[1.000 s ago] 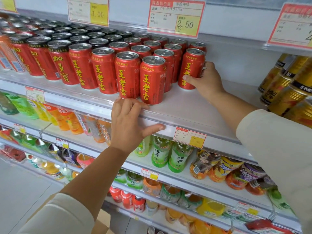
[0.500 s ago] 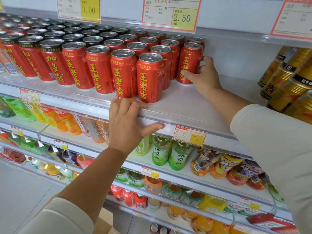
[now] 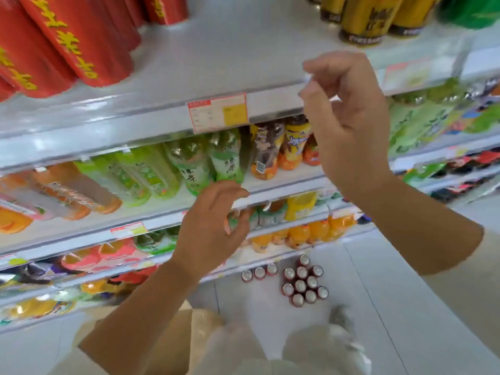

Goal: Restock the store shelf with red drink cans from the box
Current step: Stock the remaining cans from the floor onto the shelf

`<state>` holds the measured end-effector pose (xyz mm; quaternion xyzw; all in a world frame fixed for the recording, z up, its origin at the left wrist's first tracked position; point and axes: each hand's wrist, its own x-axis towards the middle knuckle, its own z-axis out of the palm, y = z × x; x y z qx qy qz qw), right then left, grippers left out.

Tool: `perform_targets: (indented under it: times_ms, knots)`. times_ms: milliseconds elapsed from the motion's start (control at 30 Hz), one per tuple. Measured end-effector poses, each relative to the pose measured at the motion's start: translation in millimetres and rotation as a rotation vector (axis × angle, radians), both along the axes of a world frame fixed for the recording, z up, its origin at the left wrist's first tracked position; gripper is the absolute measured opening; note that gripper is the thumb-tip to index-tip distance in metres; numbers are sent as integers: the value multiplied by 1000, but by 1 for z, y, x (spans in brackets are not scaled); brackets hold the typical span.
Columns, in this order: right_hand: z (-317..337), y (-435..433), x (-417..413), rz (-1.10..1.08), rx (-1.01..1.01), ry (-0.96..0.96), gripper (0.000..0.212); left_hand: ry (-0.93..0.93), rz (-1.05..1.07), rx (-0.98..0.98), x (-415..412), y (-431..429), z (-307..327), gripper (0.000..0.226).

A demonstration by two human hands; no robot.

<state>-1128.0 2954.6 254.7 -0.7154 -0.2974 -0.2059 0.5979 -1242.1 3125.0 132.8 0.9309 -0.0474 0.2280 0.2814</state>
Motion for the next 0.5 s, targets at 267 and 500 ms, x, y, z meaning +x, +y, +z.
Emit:
perform_targets:
  times_ms: [267, 500]
  knots:
    - [-217, -104, -55, -205, -304, 786, 19, 759, -21, -38, -35, -43, -159, 52]
    - [-415, -174, -76, -341, -614, 1313, 36, 1174, 39, -54, -54, -101, -303, 54]
